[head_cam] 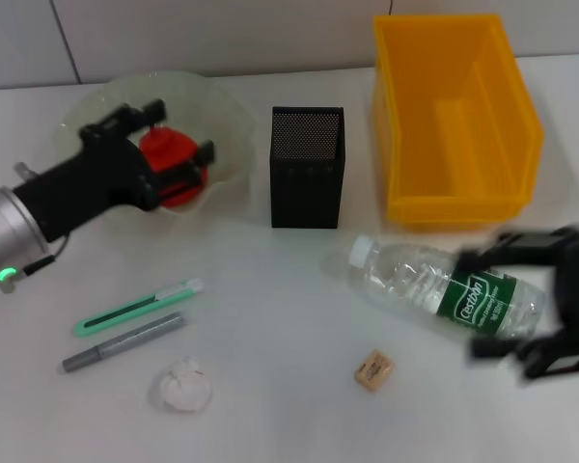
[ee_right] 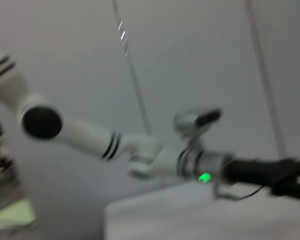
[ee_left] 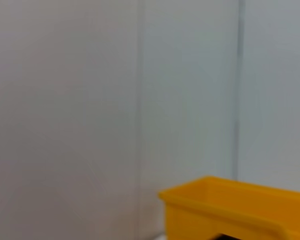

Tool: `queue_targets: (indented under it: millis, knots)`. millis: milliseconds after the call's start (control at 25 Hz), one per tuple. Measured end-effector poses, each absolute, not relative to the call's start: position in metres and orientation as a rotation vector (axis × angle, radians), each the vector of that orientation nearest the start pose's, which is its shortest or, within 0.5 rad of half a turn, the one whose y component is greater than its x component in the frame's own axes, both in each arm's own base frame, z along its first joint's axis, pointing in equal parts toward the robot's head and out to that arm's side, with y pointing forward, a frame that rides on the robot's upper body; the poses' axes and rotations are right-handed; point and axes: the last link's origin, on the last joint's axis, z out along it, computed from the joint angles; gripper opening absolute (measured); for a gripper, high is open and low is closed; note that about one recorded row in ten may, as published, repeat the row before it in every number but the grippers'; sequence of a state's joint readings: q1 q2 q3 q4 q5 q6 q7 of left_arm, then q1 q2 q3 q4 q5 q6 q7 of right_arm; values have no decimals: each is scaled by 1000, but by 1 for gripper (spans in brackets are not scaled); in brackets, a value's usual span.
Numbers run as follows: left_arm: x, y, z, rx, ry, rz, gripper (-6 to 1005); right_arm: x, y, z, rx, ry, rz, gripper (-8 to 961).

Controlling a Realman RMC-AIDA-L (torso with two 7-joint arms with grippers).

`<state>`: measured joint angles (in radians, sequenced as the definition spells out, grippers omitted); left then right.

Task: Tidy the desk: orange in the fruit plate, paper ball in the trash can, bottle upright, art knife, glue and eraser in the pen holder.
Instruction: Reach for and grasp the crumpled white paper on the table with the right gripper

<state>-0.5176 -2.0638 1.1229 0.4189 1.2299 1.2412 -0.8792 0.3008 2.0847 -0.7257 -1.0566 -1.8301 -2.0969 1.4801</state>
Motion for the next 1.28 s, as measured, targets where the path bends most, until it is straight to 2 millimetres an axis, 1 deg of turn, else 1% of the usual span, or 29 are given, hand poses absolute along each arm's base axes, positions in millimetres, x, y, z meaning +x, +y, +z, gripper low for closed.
queue_targets:
  millis: [40,120,160,200,240,280,320,360,400,440,480,520,560,600,640,680,720,760,800,840,960,1000,1040,1080,1120,1160,1200,1240,1280]
  knots:
    - [-247,356,-29,-2387,-328,-863,834,244,242,66,-2943,355,953,767]
    - [-245,358,-34,-2407,-330,-837,834,232,250,46,-3057,335,840,768]
    - [-244,359,-35,-2410,-336,-829,834,227,254,37,-3096,327,775,768]
    - [-244,363,-37,-2406,-352,-807,834,219,263,21,-3143,321,631,768]
    - [-244,363,-37,-2406,-352,-807,834,219,263,21,-3143,321,631,768]
    - [-244,366,-38,-2405,-366,-793,834,210,273,9,-3152,333,501,767]
    - [-244,366,-38,-2405,-366,-793,834,210,273,9,-3152,333,501,766]
    - [-244,368,-38,-2405,-373,-788,834,205,277,5,-3154,331,457,766]
    - [-243,369,-37,-2407,-384,-786,834,189,286,1,-3170,329,374,765]
    - [-242,370,-37,-2408,-388,-787,834,189,286,1,-3170,329,374,765]
    - [-242,371,-37,-2410,-393,-789,834,170,293,-2,-3189,314,275,764]
    - [-241,371,-37,-2411,-397,-791,834,170,293,-2,-3189,314,275,764]
    - [-240,372,-37,-2417,-399,-792,834,159,296,-3,-3198,299,218,763]
    - [-239,372,-37,-2422,-400,-792,834,138,299,-9,-3223,248,90,763]
    - [-238,373,-36,-2427,-401,-789,834,138,299,-9,-3223,248,90,763]
    - [-237,373,-36,-2432,-399,-788,834,119,300,-15,-3234,187,-35,763]
    - [-237,373,-36,-2432,-399,-788,834,119,300,-15,-3234,187,-35,762]
    - [-236,374,-35,-2437,-404,-784,834,110,300,-18,-3234,150,-97,762]
    - [-236,373,-35,-2438,-405,-784,834,95,300,-25,-3233,82,-203,762]
    - [-236,373,-35,-2439,-409,-786,834,95,300,-25,-3233,82,-203,762]
    - [-236,373,-35,-2439,-409,-786,834,75,304,-37,-3224,46,-313,761]
    - [-237,371,-37,-2440,-423,-796,834,66,309,-49,-3221,113,-371,761]
    - [-237,371,-37,-2440,-423,-796,834,66,309,-49,-3221,113,-371,761]
    - [-237,371,-37,-2440,-422,-795,834,61,313,-59,-3217,166,-407,761]
    - [-237,371,-37,-2440,-422,-795,834,61,313,-59,-3217,166,-407,760]
    - [-237,371,-37,-2440,-422,-795,834,58,314,-64,-3212,175,-419,760]
    - [-237,371,-37,-2440,-422,-795,834,55,314,-75,-3194,182,-430,760]
    - [-237,371,-37,-2440,-422,-795,834,55,314,-75,-3194,182,-430,760]
    - [-237,370,-38,-2445,-418,-793,834,52,313,-85,-3172,186,-421,760]
